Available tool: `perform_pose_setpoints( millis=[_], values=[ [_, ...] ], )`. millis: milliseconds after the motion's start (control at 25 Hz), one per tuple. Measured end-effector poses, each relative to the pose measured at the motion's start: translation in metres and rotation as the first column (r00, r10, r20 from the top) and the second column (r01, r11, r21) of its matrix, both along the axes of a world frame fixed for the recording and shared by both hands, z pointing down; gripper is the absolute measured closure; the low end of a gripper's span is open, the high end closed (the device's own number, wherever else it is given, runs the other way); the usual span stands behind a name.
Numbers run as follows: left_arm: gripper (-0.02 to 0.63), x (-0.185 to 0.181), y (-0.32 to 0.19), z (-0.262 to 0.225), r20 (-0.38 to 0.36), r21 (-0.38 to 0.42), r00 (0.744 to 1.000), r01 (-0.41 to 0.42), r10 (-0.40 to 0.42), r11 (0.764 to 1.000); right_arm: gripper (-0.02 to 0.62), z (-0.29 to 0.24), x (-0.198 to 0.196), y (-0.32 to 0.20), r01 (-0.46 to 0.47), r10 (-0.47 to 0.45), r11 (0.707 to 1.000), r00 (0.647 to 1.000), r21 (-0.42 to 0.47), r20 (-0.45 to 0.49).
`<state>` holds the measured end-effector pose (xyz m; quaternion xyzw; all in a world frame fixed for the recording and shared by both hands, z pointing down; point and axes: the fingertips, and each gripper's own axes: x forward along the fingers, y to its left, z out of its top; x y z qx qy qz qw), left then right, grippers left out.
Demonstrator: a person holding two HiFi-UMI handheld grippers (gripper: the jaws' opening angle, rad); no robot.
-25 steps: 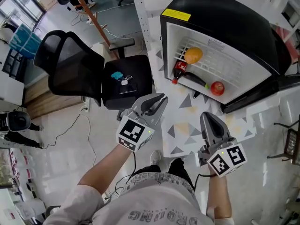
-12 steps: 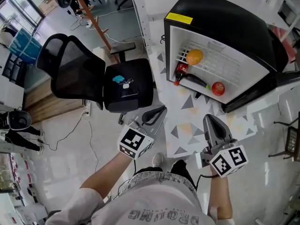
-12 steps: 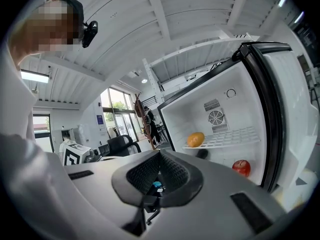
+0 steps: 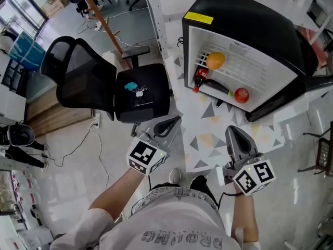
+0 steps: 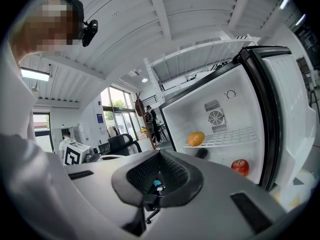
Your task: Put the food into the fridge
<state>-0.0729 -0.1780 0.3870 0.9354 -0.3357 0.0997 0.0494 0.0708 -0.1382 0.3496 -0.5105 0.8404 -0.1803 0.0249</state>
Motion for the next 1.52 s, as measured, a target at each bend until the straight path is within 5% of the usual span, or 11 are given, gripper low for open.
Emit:
perform_pose_setpoints(
  millis=[1520],
  values=[
    [0.6, 0.03, -0.008, -0.017, 0.013, 0.037, 0.999, -0.042, 0.042, 0.998, 0.595, -0.006, -0.005, -0.005, 0.063, -0.062, 0.998, 0.997, 0.023, -0.035]
  ],
)
